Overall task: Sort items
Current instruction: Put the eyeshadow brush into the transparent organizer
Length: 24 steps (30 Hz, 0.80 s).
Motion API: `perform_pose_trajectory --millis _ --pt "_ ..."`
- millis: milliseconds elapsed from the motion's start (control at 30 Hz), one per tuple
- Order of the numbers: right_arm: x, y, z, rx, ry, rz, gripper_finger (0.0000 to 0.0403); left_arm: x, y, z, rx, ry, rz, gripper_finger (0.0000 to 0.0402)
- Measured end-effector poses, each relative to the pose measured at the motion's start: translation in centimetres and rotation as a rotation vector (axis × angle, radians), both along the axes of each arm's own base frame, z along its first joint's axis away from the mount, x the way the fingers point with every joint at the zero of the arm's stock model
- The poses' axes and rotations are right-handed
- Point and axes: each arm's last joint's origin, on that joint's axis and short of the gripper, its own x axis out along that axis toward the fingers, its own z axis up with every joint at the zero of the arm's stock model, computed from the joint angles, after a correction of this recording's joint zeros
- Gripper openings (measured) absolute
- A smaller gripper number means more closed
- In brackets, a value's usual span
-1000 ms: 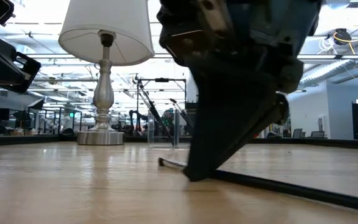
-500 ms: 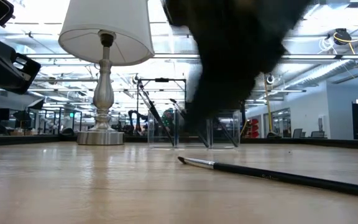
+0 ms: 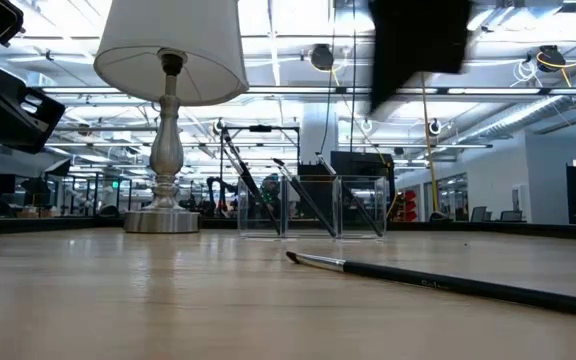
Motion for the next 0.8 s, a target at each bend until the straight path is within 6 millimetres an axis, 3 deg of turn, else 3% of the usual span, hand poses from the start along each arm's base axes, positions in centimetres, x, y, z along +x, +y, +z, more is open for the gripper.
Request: perform_pose_trajectory --millis 133,233,600,800 --pt "-0.2 0.0 -0.6 0.044 0.068 -0.057 0.0006 0.0 0.0 0.0 -0.004 0.000 0.002 0.0026" --pt "0.1 0.1 -1.3 0.090 0.043 -0.063 0.0034 0.0 0.0 0.0 -0.008 0.000 0.004 0.0026" --pt "0.4 -1.7 -3.6 0.106 0.052 -0.153 0.0215 0.0 0.0 0.0 -0.010 -0.002 0.004 0.0026" --pt "0.4 -2.5 -5.3 0.133 0.048 -0.156 0.0231 0.0 0.0 0.0 -0.007 -0.003 0.002 0.0026"
